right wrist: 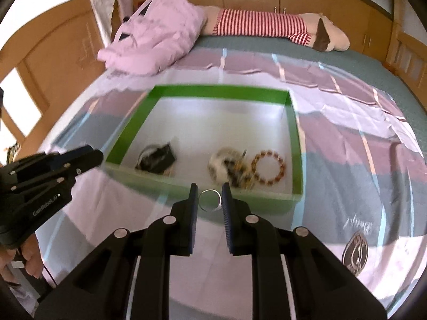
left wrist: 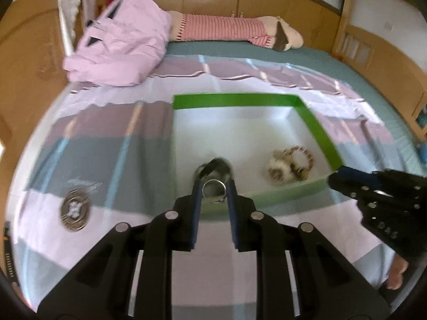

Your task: Organize jewelry

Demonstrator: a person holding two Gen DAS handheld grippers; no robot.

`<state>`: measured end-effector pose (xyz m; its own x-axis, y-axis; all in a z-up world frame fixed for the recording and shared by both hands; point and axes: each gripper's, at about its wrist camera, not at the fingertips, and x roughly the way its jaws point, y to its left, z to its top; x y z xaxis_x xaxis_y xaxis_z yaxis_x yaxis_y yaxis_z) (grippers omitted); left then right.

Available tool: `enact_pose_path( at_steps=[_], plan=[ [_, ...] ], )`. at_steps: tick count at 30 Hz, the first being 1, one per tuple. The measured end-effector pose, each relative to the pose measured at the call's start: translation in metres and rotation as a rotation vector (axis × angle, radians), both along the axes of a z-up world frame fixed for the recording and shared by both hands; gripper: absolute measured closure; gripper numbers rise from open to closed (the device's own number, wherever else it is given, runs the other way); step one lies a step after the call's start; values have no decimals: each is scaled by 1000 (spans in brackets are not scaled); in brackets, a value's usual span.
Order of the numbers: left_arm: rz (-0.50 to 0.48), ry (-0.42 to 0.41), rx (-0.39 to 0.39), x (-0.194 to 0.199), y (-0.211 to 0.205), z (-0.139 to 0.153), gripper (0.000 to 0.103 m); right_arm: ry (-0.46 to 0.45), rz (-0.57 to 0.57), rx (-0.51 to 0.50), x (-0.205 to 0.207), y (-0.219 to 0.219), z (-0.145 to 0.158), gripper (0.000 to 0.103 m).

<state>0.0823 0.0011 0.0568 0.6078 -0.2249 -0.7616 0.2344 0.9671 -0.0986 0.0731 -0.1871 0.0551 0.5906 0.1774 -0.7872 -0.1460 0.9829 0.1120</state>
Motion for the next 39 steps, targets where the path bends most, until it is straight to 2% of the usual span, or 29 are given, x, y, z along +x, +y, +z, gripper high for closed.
enact_pose_path(
  at_steps=[3,9,11,12,13,15,17,19,22,28,32,37,39],
  plan=[
    [-20,49,-35,29,-7,-8,84,11,-14,65,25,-9,-7,85],
    [-24,184,-102,61,-11,-45,84,159,-83,144,57,-24,-49,85],
    [-9,206,-113,62,-8,-53,76,185,-93,140,58,-27,-54,84],
    [13,215,-124,63,-5,-56,64,183,-100,142,57,-28,-54,83],
    [23,214,-131,63,-3,-56,59,176,-106,148,54,-29,-51,81],
    [29,203,-124,59,-2,-54,58,152,-106,167,50,-31,-43,76],
    [28,172,-97,52,-4,-48,53,115,-109,168,44,-34,-34,53],
    [34,127,-62,42,-6,-41,45,63,-128,148,35,-40,-24,43],
    [23,60,-1,28,-12,-31,42,30,-142,127,25,-52,-18,43],
    [12,-65,84,-9,-25,-18,28,59,-152,96,6,-71,-27,43],
    [-5,-111,110,-27,-31,-11,17,53,-124,80,-6,-64,-26,23],
    [21,-193,137,-38,-33,1,3,-62,-90,13,-15,-44,-9,7],
    [42,-198,136,-36,-30,3,2,-97,-90,0,-15,-38,-3,4]
  ],
)
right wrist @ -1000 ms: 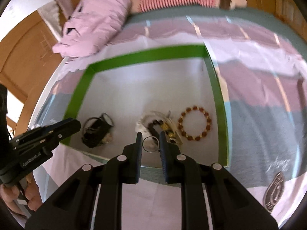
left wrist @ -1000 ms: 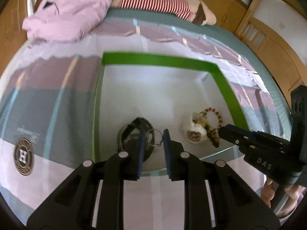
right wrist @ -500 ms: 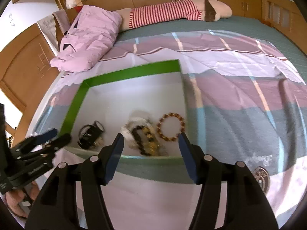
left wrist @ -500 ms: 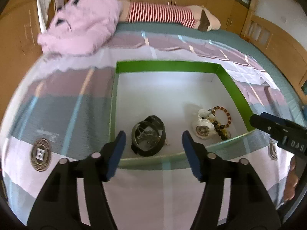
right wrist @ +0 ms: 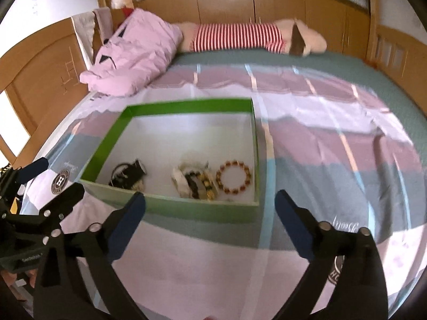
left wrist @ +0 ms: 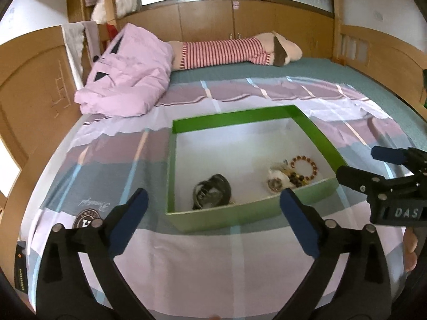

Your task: Organize jewelry

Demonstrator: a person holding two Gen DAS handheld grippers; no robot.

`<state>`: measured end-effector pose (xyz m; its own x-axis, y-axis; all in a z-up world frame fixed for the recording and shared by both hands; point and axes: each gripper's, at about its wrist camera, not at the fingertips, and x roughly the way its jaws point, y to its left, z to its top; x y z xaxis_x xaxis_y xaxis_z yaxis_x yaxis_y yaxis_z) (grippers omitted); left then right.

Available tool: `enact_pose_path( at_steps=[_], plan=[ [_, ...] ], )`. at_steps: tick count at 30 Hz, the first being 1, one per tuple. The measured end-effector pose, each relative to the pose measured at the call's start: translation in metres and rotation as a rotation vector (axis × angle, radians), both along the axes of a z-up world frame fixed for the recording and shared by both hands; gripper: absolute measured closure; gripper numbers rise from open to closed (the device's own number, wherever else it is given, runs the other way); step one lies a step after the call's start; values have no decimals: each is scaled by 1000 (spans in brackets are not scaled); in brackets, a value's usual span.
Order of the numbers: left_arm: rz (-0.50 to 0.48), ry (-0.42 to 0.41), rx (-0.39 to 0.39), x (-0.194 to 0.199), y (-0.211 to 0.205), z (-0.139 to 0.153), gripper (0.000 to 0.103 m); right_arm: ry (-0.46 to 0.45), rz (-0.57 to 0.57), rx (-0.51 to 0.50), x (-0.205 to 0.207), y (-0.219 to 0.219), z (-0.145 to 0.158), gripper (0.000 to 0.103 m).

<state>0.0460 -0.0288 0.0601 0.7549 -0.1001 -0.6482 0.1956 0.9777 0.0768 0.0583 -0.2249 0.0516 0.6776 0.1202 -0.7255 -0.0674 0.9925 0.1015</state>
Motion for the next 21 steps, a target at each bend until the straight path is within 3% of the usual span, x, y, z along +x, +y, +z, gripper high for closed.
enact_pose_path(
  at_steps=[11,21],
  plan=[
    [6,59,-51,9,10,-2,2,23,-17,-8,16,18,0,2],
    [11,59,-42,8,8,-3,2,25,-23,-25,17,22,-3,2]
  ],
)
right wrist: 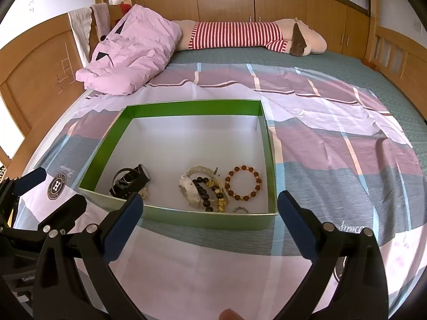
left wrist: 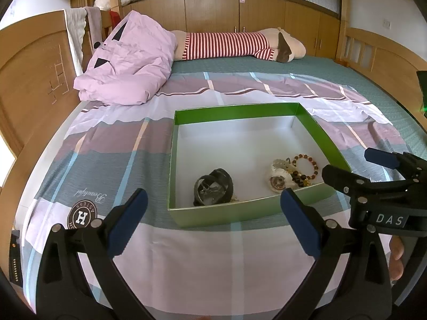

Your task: Organize jewelry

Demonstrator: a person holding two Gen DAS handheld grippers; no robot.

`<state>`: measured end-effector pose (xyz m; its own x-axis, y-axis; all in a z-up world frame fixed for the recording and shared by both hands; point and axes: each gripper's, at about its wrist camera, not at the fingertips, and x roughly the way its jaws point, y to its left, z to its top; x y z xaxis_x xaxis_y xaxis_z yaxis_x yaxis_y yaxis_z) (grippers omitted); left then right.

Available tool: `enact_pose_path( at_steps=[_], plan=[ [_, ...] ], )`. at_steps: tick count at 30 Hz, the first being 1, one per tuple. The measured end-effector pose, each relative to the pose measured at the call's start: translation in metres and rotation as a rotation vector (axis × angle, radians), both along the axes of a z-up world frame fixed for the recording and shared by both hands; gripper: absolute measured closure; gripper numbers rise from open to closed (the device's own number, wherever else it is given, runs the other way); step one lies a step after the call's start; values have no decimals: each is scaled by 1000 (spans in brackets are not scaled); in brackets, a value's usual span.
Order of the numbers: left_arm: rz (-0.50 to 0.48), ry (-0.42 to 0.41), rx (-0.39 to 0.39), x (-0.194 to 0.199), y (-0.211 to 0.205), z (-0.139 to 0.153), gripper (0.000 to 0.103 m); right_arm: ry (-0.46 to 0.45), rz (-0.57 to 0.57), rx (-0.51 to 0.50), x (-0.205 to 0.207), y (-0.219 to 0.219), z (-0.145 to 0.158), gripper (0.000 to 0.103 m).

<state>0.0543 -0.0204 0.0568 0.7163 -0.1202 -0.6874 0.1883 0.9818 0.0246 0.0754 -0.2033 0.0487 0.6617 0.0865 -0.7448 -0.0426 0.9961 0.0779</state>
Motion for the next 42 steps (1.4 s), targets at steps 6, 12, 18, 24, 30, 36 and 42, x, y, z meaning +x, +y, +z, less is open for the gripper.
enact_pose_path(
  at_steps=[6,12,18,24,30,36,42],
  plan=[
    [10,17,-8,3,3,-1,2,1,-3,-14,0,1,-1,2],
    [10,23,-7,3,2,-1,2,-1,-5,-24,-1,1,-1,2],
    [11,32,-12,4,2,-2,2,-2,-5,-26,-1,1,-1,2],
    [9,28,-18,2,2,-1,2,-1,-2,-29,-1,1,-2,2],
    [11,37,-25,3,3,-2,2,1,-1,-31,-1,2,-2,2],
    [14,38,-21,3,3,-2,2,3,-1,-35,-1,2,-3,2],
    [14,40,-27,3,4,-3,2,3,-1,-36,0,1,-4,2]
  ],
)
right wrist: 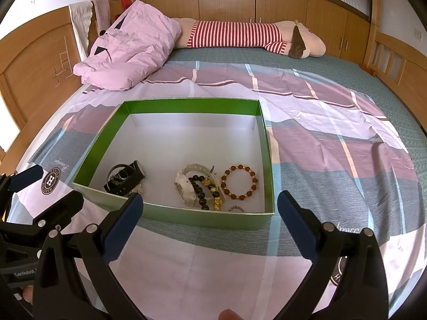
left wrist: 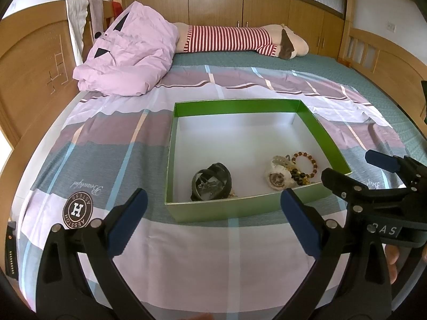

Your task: Organize jewelry

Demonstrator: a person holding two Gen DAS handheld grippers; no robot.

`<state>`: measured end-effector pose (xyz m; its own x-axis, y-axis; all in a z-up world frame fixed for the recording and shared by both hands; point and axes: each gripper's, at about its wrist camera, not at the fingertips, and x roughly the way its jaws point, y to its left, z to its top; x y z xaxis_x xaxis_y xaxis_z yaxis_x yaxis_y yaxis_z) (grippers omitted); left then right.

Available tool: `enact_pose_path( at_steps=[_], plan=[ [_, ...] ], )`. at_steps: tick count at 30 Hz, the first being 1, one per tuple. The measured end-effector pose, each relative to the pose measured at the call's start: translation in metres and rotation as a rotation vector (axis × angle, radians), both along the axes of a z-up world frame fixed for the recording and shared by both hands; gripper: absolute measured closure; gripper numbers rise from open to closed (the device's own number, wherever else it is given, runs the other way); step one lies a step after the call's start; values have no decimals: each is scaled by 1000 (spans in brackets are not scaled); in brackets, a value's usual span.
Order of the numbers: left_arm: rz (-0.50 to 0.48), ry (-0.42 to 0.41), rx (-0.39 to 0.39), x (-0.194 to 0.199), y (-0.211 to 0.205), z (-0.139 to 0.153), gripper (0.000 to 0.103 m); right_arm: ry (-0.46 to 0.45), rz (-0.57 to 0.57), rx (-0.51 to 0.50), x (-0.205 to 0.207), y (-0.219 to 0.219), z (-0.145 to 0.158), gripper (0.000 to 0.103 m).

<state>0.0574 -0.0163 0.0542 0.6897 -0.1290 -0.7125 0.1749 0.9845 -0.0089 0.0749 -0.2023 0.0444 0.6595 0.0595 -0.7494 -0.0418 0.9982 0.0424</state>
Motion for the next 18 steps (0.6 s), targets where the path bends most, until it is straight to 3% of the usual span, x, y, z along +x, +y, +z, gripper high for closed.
enact_pose_path(
  at_steps=[18],
  plan=[
    [-5,11,-3,1,-3,-1,2,10,6,-4,0,-1,-2,2]
  ],
)
